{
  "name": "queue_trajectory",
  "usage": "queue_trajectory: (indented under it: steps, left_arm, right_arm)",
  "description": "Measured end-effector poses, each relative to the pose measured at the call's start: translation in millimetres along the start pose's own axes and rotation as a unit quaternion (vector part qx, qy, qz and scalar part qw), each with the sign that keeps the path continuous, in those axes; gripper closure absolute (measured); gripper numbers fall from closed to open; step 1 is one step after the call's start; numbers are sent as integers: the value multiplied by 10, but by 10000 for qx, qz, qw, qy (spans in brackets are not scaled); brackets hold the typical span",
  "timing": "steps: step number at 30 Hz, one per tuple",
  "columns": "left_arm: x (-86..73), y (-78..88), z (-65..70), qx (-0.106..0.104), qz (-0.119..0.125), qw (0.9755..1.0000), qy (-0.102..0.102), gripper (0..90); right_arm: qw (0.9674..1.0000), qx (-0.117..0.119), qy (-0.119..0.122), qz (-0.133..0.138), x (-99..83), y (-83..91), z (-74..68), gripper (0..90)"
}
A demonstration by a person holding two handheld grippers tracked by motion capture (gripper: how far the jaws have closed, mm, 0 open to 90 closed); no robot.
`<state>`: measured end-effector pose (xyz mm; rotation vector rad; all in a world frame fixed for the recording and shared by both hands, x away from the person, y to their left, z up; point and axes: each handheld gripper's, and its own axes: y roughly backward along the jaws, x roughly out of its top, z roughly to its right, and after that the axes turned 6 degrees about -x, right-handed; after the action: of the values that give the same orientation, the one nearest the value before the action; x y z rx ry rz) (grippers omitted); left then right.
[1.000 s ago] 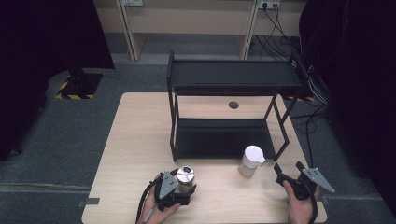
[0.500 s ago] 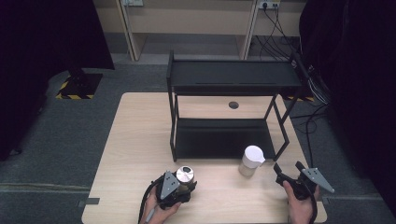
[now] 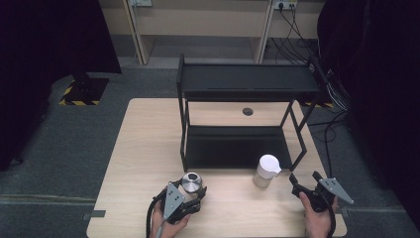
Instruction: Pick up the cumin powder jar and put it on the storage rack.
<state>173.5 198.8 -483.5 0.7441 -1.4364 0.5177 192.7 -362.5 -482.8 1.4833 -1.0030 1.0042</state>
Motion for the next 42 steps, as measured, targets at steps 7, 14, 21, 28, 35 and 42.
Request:
queue_trajectory:
  steps: [7, 14, 21, 28, 35, 42]
  left_arm:
    - [66, -36, 54, -22, 98, 9999, -64, 309]
    - [136, -62, 82, 12, 201, 9998, -74, 309]
    - [233, -66, 79, 159, 380, 9991, -88, 309]
    - [345, -86, 78, 268, 491, 9983, -157, 309]
    - [443, -114, 79, 318, 521, 9979, -197, 309]
    - [569, -147, 71, 406, 542, 9973, -278, 309]
  right_arm:
    - [10000, 3, -34, -13, 3, -3, 5, 56]
    - [10000, -6, -31, -2, 0, -1, 1, 56]
    - [10000, -17, -15, -11, 4, -3, -5, 56]
    - [10000, -11, -5, -27, 10, -6, -6, 56]
    - [10000, -11, 12, -37, 14, -8, -8, 56]
    - [10000, -6, 18, -44, 17, -10, -8, 56]
